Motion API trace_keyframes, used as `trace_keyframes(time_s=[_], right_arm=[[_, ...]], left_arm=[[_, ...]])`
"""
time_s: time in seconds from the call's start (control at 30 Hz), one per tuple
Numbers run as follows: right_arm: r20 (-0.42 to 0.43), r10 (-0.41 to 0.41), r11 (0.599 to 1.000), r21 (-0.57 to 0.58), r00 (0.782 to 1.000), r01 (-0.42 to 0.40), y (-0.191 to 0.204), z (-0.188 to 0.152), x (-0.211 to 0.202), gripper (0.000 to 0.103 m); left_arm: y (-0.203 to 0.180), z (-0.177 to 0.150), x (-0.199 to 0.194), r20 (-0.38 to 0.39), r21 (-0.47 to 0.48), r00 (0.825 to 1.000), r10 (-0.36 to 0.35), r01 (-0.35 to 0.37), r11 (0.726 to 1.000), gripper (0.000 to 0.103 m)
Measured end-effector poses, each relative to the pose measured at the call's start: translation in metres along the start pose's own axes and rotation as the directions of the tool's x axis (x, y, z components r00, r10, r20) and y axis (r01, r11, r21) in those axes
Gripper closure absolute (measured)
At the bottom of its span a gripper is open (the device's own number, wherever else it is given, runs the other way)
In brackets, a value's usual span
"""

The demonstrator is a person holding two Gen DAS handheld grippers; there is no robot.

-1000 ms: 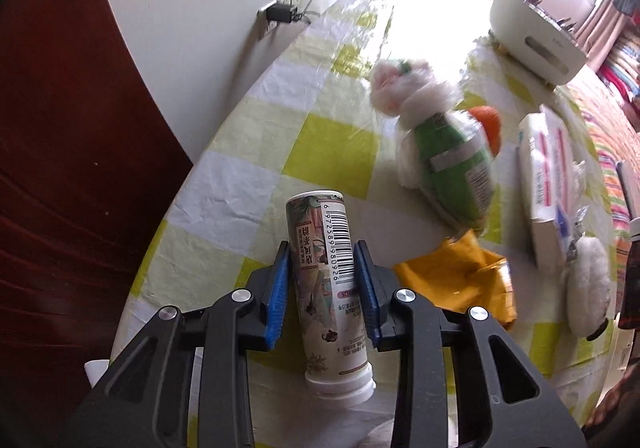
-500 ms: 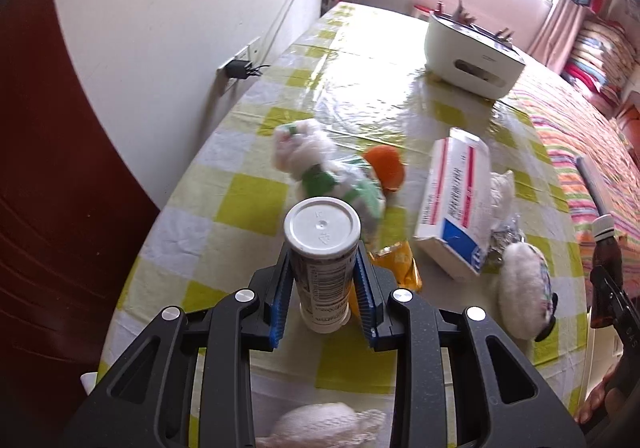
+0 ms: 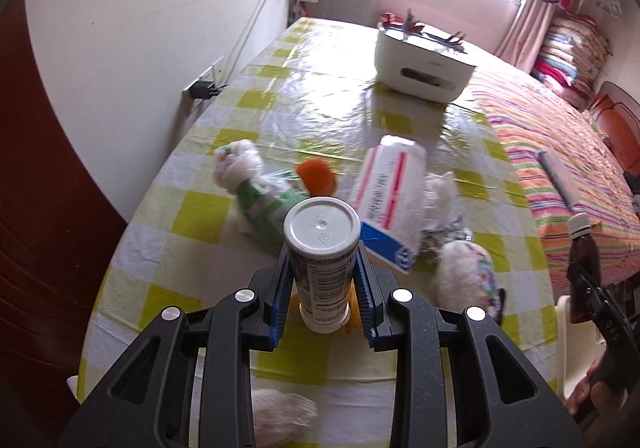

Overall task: Collect trash
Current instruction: 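Carry the tube with the left tool while the right tool carries the bottle toward the basin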

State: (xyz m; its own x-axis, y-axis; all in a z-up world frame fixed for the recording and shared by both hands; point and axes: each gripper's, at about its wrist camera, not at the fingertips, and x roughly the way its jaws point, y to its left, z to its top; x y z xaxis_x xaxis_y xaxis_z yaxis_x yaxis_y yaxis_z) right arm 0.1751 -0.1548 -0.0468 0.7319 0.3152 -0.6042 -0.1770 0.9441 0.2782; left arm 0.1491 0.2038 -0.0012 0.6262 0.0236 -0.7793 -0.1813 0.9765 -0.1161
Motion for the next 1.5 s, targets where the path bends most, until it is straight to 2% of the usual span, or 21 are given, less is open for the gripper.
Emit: trace_keyframes(time_s=[0.63,0.83,1.2,1.5], right_arm=[[0.040,-0.061,0.997,0.058,0.997,0.058,-0.048,-0.007,-0.036,0.062],[0.054,-0.079,0.994,0.078,0.995,0.075,-0.062,-0.011,-0.048,0.062],[0.063,-0.118,0.986,0.122,0.991,0.110,-0.096,-0.022,-0.071,0.062],[0.071,-0.146,0.979,0.151,0.987,0.134,-0.120,-0.029,-0.089,0.062]], left_arm=[[-0.090,-0.017,-0.019,0.002,0.135,0.990,-0.141,0.139,0.981,0.075],[-0.118,-0.022,-0.022,-0.018,0.162,0.978,-0.207,0.208,0.965,0.075],[-0.172,-0.043,-0.029,-0.035,0.253,0.965,-0.261,0.261,0.932,0.075],[-0.210,-0.062,-0.034,-0.058,0.297,0.940,-0.336,0.338,0.893,0.075]])
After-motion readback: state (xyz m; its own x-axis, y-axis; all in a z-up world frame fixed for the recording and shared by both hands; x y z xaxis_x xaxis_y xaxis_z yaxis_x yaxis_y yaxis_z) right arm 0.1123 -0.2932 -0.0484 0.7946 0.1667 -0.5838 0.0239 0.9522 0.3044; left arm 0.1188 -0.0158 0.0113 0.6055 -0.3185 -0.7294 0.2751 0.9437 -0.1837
